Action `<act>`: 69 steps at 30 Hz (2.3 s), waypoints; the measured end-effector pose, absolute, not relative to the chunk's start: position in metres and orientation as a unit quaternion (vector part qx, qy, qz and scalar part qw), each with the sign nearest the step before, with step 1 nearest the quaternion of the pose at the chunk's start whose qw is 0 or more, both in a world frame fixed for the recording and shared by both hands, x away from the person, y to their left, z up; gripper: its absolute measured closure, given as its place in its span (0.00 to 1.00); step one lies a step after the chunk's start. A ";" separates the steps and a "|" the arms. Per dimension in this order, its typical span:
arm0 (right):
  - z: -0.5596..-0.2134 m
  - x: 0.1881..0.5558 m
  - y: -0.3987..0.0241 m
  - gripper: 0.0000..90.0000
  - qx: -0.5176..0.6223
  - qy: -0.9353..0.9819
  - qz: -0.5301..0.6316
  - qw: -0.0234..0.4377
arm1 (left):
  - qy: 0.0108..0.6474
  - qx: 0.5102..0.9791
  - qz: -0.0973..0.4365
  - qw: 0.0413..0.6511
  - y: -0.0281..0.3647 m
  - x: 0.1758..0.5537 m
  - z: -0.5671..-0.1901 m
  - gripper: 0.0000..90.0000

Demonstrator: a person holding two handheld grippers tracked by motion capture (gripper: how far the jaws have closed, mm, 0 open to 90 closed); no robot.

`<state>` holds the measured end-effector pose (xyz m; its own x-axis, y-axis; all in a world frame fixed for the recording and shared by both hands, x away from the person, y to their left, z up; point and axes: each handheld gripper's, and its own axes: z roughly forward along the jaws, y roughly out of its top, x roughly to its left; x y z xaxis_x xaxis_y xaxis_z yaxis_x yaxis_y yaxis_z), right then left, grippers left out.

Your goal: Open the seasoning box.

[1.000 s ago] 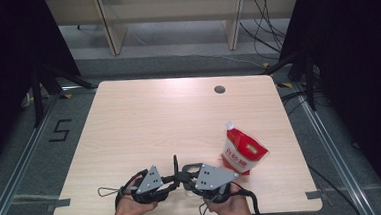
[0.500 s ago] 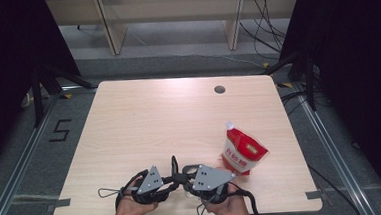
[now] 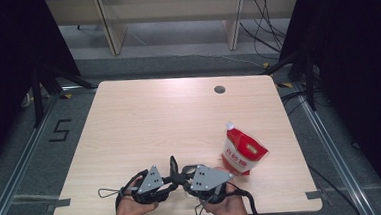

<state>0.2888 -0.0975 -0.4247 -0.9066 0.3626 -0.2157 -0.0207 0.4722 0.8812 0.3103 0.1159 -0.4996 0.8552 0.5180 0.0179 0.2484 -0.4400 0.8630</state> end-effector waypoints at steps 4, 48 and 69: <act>-0.424 0.289 -0.101 0.94 0.105 0.836 0.504 0.190 | 0.233 0.838 0.138 0.474 0.116 0.310 -0.499 0.81; -0.463 0.264 -0.243 0.50 0.301 0.787 0.501 0.196 | 0.250 0.836 0.115 0.474 0.121 0.297 -0.499 0.73; -0.473 0.261 -0.279 0.40 0.382 0.768 0.468 0.214 | 0.286 0.825 0.110 0.474 0.131 0.289 -0.493 0.32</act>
